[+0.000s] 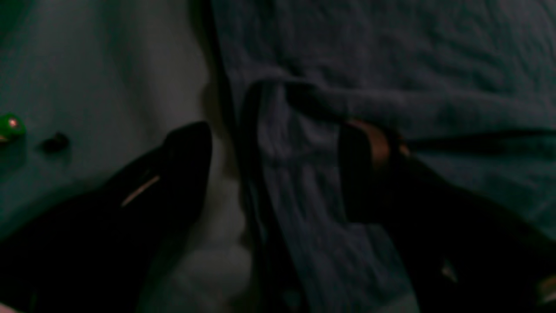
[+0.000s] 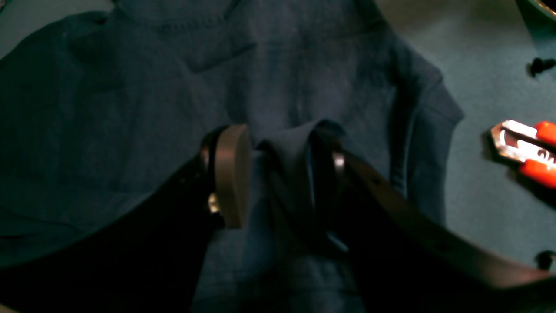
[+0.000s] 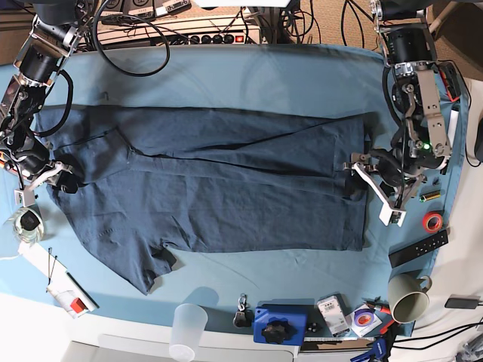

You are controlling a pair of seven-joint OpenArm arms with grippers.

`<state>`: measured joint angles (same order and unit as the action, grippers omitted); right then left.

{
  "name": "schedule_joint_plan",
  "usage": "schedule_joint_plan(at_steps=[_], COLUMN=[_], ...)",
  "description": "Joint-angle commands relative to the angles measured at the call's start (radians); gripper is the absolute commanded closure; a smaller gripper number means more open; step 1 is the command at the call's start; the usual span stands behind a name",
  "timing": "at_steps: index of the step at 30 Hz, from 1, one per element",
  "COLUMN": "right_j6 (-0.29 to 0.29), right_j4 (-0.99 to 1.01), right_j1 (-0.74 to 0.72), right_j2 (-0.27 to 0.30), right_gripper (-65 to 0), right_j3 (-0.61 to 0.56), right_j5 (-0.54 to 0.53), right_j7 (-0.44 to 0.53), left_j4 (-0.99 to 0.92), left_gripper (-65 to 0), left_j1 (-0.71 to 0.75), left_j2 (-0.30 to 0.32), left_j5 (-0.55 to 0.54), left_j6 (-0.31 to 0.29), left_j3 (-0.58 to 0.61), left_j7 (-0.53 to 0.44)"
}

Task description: Fold the T-shirt properly

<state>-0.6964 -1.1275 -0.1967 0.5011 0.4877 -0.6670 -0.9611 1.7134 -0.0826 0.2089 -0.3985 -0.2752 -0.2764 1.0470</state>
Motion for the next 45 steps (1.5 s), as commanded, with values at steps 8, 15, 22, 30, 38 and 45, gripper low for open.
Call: schedule_joint_plan(at_steps=[8,15,22,30,38,45], right_j6=[-0.002,-0.002,-0.002,-0.002,-0.002,-0.002], right_j4=[-0.018,-0.018,-0.018,-0.018,-0.018,-0.018], right_j1=[-0.022,-0.022,-0.022,0.026,0.108,0.121], right_j2=[0.028,0.029,0.029,0.032,0.031,0.034], right_gripper=[-23.7,-23.7,-23.7,-23.7,-23.7,-23.7], right_j3=[0.005,0.034,0.237,0.376,0.395,0.481], right_j5=[-0.013,-0.046,-0.156,-0.155,-0.239,-0.29], right_j7=[-0.005,-0.043,-0.128,-0.246,-0.279,-0.422], left_j4=[0.106,0.07,-0.022,-0.023,-0.02,-0.02], left_gripper=[-43.8,-43.8,-43.8,-34.5,-34.5,-34.5], left_j1=[0.14,0.168,0.163,0.177,0.185,0.188], left_j2=[0.005,0.004,0.005,0.002,0.002,0.002], left_j5=[0.0,-0.025,-0.066,-0.164,-0.212,-0.253], left_j6=[0.026,0.069,0.068,0.039,0.001,-0.014], left_j3=[-0.004,-0.003,-0.004,-0.003,-0.003,-0.003], left_j7=[-0.047,-0.052,0.016,0.08,0.092,0.098])
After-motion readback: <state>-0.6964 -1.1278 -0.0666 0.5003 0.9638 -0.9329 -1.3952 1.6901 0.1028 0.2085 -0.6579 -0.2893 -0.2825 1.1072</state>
